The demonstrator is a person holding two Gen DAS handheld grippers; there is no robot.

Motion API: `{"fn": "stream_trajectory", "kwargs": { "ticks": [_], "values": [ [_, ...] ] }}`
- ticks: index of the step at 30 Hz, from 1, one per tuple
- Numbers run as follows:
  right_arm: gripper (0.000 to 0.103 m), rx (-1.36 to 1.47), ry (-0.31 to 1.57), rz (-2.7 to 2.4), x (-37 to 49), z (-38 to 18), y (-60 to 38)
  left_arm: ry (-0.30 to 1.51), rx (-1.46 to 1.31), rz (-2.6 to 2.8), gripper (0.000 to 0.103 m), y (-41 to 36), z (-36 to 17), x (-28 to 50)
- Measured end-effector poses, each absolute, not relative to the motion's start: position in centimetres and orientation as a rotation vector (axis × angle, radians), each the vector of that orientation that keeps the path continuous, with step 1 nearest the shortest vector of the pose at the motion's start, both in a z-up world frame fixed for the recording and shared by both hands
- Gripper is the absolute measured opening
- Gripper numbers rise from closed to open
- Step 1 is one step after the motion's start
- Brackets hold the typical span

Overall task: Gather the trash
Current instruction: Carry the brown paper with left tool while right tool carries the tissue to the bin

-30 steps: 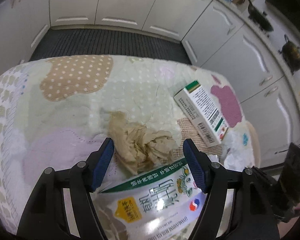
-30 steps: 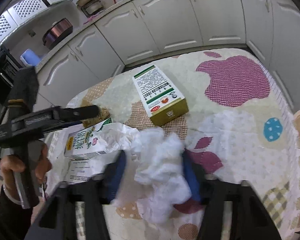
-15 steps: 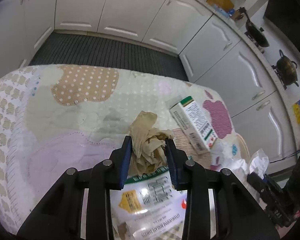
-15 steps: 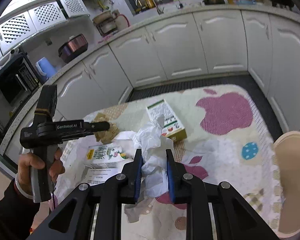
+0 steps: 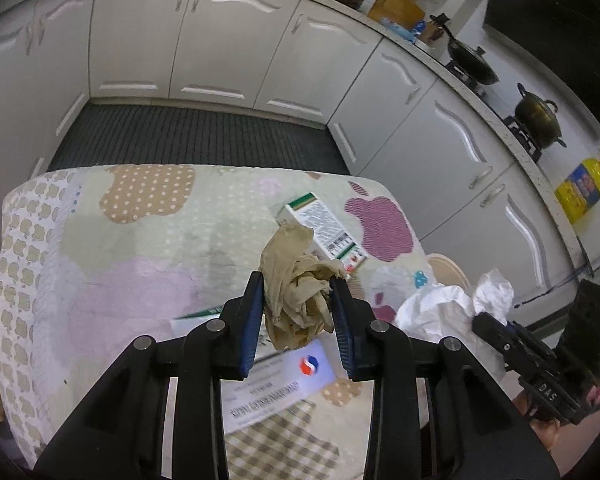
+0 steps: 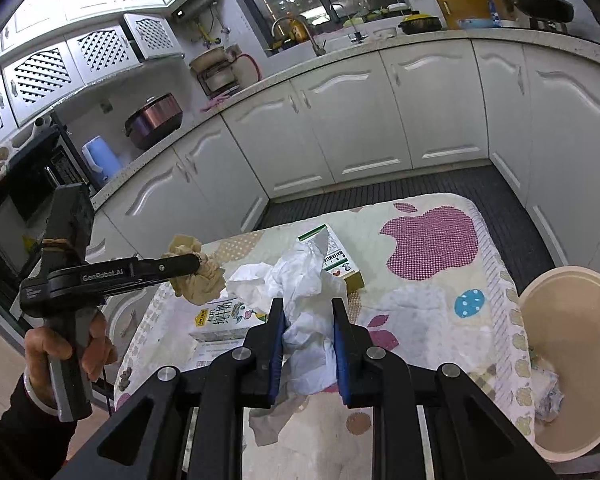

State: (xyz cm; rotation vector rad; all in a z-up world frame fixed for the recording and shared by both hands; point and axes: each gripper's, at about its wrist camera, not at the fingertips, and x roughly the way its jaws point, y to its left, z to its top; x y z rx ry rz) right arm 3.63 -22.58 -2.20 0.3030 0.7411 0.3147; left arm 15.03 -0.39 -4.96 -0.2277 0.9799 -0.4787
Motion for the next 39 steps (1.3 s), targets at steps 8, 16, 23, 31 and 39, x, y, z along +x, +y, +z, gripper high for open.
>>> {"fn": "stream_trajectory", "kwargs": {
  "ticks": [8,16,23,31,39],
  "values": [
    [0.020,0.313,0.732,0.301,2.5,-2.1,-23.7,0.967,-0.183,-0.513,0.030,-3.4,-4.4,12.6],
    [0.020,0.308,0.719,0.254,1.0,-1.5,-25.7,0.947,-0.116,-0.557,0.030,-7.6,-3.9,11.0],
    [0.020,0.321,0.712,0.175,-0.8,-1.5,-29.2,0.948,-0.071,-0.620,0.030,-12.0,-3.7,10.0],
    [0.020,0.353,0.718,0.056,-2.9,-2.1,-34.5,0.967,-0.018,-0.707,0.030,-18.4,-4.1,9.4],
    [0.020,0.379,0.724,-0.067,-4.9,-3.0,-39.5,0.987,0.038,-0.764,0.030,-24.4,-5.4,9.2]
  ]
}}
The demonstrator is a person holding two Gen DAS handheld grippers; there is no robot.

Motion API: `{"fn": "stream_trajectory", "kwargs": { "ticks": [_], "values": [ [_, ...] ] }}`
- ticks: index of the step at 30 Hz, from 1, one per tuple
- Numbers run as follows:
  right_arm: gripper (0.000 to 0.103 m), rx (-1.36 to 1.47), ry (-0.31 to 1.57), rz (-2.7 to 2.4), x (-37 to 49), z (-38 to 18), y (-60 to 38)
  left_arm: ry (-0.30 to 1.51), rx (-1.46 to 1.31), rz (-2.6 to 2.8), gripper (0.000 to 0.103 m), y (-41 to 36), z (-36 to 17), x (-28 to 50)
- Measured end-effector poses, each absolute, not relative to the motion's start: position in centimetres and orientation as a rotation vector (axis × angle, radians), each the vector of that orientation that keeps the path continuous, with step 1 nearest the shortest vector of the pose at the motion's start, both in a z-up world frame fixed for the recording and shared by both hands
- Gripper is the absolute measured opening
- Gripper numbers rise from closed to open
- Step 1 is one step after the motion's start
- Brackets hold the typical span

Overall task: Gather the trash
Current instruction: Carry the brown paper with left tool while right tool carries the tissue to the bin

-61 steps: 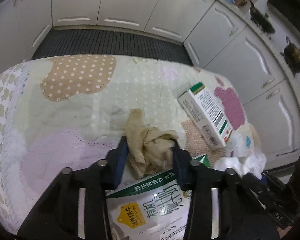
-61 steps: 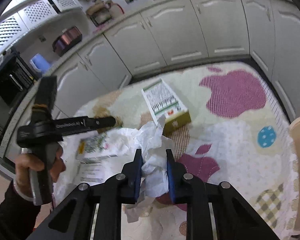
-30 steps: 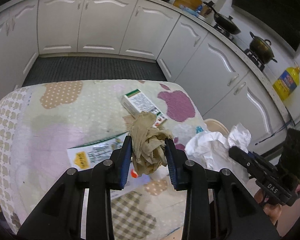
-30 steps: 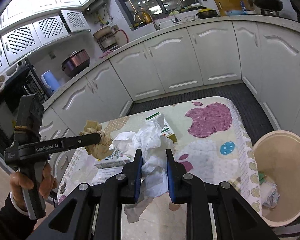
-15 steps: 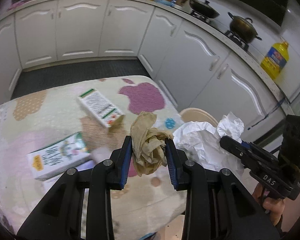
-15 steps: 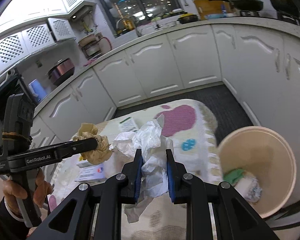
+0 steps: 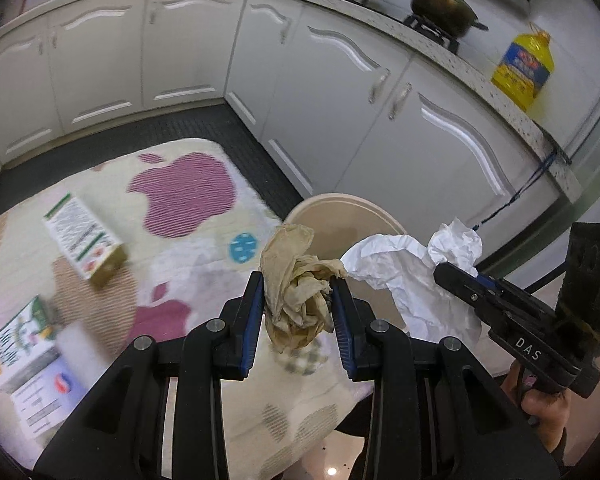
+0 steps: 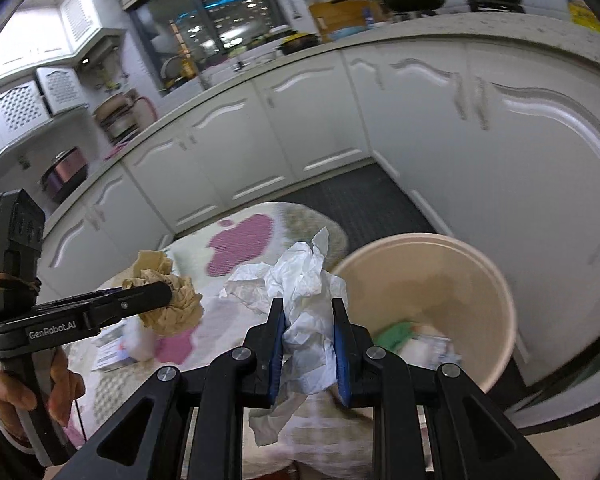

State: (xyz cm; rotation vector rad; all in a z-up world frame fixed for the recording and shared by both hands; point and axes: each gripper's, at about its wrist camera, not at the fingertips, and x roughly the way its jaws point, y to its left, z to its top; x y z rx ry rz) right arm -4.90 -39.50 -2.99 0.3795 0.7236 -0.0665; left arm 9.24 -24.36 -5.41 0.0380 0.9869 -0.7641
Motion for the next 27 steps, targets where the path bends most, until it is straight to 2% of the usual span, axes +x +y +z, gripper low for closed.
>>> {"fn": "stream_trajectory", "kwargs": {
  "ticks": [10,27],
  "values": [
    [0.020,0.414,0.763,-0.168,-5.4,-5.2,-43.7,1.014,0.085,-0.809,0.030,-29.8,-7.4,9.4],
    [0.020,0.415,0.811,-0.280,-4.6,-8.3,-46.4,1.097,0.056,-0.876,0.031,-34.5,-11.1,10.9]
  ]
}}
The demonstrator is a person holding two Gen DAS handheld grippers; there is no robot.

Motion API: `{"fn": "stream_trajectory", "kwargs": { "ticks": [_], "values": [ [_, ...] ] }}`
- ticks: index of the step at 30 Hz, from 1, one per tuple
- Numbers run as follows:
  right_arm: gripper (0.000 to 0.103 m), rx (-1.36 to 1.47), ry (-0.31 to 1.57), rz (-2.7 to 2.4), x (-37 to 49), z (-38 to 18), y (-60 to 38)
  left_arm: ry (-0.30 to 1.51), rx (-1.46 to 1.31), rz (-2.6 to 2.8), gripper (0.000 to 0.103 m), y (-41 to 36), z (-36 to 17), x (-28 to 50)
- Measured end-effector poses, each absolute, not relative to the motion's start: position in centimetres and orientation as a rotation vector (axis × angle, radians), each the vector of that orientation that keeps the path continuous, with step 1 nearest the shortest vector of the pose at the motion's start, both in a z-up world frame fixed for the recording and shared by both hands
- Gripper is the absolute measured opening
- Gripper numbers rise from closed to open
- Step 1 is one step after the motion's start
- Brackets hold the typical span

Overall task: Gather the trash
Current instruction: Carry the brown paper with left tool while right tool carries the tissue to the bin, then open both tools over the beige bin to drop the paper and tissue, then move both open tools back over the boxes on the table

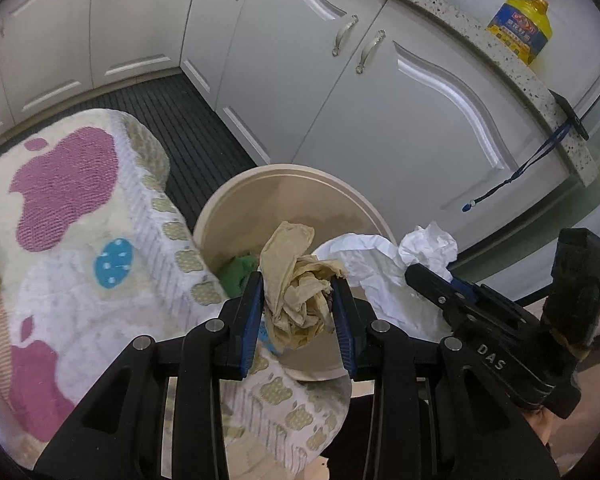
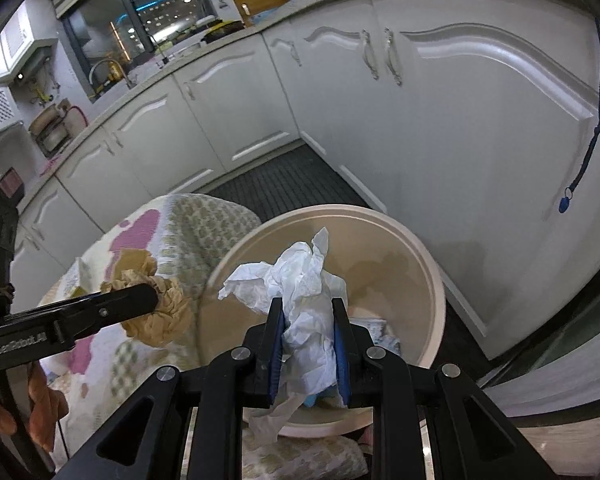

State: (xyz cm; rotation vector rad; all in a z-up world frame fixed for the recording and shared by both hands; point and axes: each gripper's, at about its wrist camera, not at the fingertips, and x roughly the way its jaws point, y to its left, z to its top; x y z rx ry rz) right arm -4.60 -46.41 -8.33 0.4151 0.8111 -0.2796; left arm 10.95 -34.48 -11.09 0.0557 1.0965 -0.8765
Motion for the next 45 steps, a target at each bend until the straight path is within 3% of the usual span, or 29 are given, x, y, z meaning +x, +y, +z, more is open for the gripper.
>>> {"fn": "stream_trajectory", "kwargs": {
  "ticks": [7,9,10,11,12,45],
  "values": [
    [0.020,0.417,0.842,-0.295,-3.7,-9.4,-47.1,1.101,0.065,-0.876,0.033,-34.7,-11.7,11.1],
    [0.022,0.409,0.850,-0.305,-3.6,-9.6,-47.1,1.104,0.069,-0.870,0.040,-34.8,-11.9,11.3],
    [0.032,0.401,0.858,-0.313,-3.5,-9.6,-47.0,1.105,0.070,-0.866,0.044,-34.9,-12.0,11.3],
    [0.048,0.387,0.866,-0.323,-3.2,-9.7,-46.9,1.107,0.070,-0.860,0.051,-34.9,-12.2,11.4],
    [0.052,0.380,0.863,-0.329,-3.3,-9.7,-46.8,1.110,0.068,-0.856,0.056,-34.9,-12.2,11.4],
    [0.053,0.319,0.829,-0.239,-3.1,-6.9,-40.6,0.981,0.064,-0.710,0.058,-26.3,-8.8,9.7]
  ]
}}
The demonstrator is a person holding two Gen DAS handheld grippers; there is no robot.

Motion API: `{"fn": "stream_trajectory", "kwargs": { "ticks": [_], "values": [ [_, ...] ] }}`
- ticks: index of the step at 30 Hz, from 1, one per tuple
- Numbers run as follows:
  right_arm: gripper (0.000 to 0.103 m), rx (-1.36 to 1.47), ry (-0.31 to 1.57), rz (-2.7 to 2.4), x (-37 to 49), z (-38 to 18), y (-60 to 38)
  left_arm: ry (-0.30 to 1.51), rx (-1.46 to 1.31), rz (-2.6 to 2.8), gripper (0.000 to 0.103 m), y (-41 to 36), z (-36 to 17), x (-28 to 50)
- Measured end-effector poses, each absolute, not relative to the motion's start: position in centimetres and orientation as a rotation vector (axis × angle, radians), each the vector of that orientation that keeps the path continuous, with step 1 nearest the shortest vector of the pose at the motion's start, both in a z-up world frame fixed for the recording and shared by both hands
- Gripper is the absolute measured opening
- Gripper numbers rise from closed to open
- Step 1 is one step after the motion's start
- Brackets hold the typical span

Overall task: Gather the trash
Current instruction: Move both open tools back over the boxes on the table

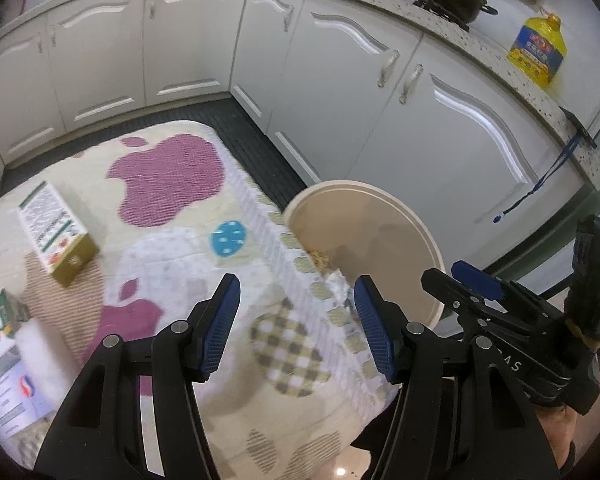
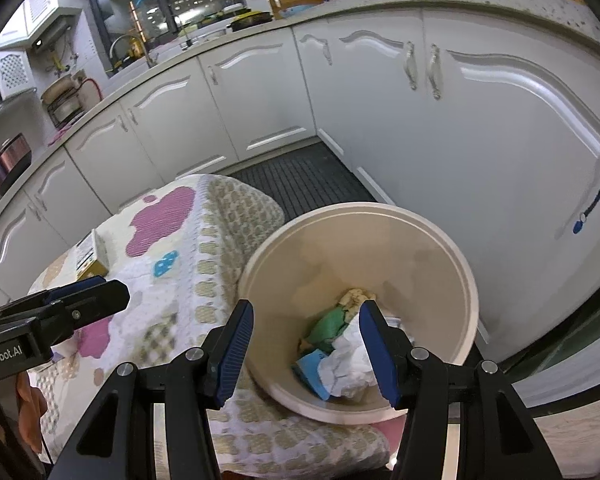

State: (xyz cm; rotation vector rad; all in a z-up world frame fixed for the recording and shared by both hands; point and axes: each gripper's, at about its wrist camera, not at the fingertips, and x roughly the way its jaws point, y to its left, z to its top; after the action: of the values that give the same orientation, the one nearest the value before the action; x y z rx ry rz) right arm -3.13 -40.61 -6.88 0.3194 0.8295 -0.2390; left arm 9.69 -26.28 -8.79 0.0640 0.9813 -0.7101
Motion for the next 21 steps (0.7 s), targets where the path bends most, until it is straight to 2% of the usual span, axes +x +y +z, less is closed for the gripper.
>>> {"fn": "stream_trajectory", "kwargs": {
  "ticks": [21],
  "values": [
    [0.053,0.245,0.833,-0.046,-0.3,-5.0,-31.8,0.970,0.017,-0.584,0.058,-14.6,-7.7,8.9]
  ]
}}
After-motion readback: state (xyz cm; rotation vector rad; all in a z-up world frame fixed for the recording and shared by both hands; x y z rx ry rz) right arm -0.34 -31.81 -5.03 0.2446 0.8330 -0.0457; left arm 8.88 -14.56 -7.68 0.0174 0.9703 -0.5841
